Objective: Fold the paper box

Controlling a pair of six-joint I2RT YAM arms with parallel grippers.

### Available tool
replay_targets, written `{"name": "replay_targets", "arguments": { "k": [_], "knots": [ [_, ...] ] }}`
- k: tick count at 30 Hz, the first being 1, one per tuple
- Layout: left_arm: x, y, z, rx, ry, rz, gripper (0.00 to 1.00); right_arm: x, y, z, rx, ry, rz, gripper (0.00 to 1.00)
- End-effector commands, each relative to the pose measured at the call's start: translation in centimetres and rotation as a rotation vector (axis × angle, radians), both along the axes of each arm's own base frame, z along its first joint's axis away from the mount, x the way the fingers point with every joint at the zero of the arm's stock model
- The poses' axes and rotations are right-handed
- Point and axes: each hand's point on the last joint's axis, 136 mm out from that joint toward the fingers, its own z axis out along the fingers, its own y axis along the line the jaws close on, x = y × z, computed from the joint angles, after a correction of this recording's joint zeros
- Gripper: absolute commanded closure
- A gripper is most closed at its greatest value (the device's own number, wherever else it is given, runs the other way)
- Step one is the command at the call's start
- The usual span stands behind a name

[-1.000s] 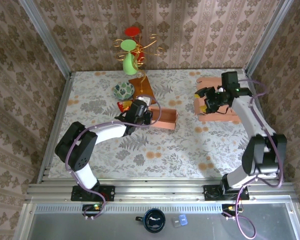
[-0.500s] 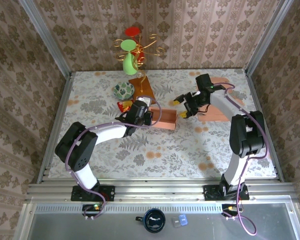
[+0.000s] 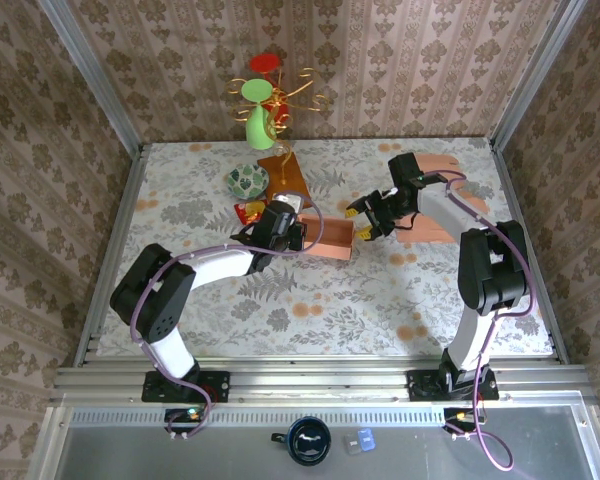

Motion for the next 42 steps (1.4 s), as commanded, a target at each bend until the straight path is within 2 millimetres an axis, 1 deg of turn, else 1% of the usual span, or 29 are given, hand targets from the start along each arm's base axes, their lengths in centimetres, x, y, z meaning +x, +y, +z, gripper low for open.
{"name": "replay_targets", "arguments": {
  "k": [1,9,16,18,23,30,31,34,37,39,42],
  "knots": [
    [-1.4,0.5,-1.0,0.043,0.054,-0.004,1.00,-0.6,0.5,-0.9,0.002,0.020,0.031,0.50],
    [-2.4,0.6,-0.5,0.036,0.067,-0.018,0.92,-1.4,0.5,-2.0,-0.026,0.023,0.060,0.56],
    [-4.3,0.8,-1.1,0.039,0.103,-0.037,0.84,-2.5,0.6,-2.9,-0.051,0.025,0.086,0.60],
    [-4.7,0.9,-1.3,0.038,0.115,-0.034,0.80,-2.7,0.7,-3.0,-0.054,0.018,0.091,0.61],
    [-5.9,1.0,-1.0,0.037,0.136,-0.041,0.61,-3.4,0.8,-3.4,-0.083,0.012,0.116,0.61],
    [-8.1,1.3,-0.5,0.016,0.202,-0.055,0.45,-4.2,0.6,-4.1,-0.128,0.008,0.139,0.62],
    [-8.5,1.4,-0.5,0.008,0.216,-0.059,0.40,-4.3,0.4,-4.1,-0.134,0.008,0.141,0.62],
    [-9.7,1.5,0.0,-0.039,0.262,-0.067,0.36,-4.4,0.3,-4.1,-0.143,0.005,0.148,0.62],
    [-10.6,1.7,1.1,-0.141,0.347,-0.040,0.35,-4.4,0.3,-4.1,-0.150,0.001,0.152,0.62],
    [-10.9,1.7,2.5,-0.228,0.400,-0.019,0.35,-4.3,0.2,-4.0,-0.155,-0.003,0.153,0.62],
    [-11.1,1.9,5.2,-0.325,0.463,0.020,0.35,-4.3,0.1,-4.0,-0.166,-0.008,0.161,0.62]
  ]
}}
